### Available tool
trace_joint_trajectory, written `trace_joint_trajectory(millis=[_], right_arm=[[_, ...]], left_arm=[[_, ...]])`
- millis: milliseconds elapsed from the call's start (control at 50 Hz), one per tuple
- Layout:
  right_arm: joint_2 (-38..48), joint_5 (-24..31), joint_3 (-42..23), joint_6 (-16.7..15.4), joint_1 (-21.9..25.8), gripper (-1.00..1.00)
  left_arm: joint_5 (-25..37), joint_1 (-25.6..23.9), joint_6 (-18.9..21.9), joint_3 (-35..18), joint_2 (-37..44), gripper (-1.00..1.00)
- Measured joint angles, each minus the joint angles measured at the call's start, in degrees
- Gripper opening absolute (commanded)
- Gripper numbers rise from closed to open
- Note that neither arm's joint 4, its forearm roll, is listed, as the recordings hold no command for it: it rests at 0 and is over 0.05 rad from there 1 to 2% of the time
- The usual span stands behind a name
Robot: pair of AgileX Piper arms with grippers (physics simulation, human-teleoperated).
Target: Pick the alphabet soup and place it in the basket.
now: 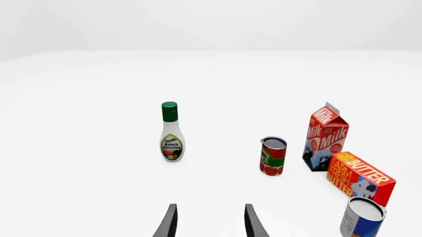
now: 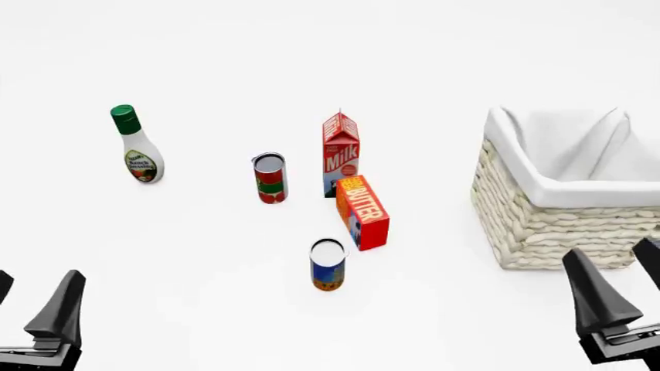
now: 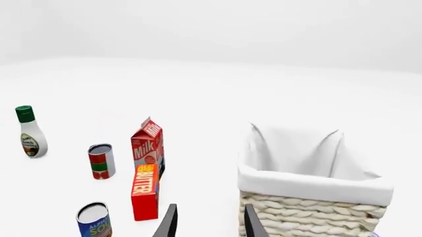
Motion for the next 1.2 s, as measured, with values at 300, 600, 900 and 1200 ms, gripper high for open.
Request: trace_joint_trajectory(millis=[300, 600, 900, 1200], right_arm=[[10.61, -8.81, -1.93, -0.84, 7.9, 1.0], [20.14, -16.07, -4.39, -1.71, 15.2, 1.0], [29.97, -22.89, -7.14, -2.58, 22.56, 1.0], [37.94, -27.08, -10.11, -2.96, 28.84, 1.0]], left_arm=[[0.0, 0.0, 0.0, 0.0, 0.0, 1.0], [0.0, 0.0, 0.0, 0.0, 0.0, 1.0], [0.0, 0.0, 0.0, 0.0, 0.0, 1.0], [0.0, 0.0, 0.0, 0.0, 0.0, 1.0]])
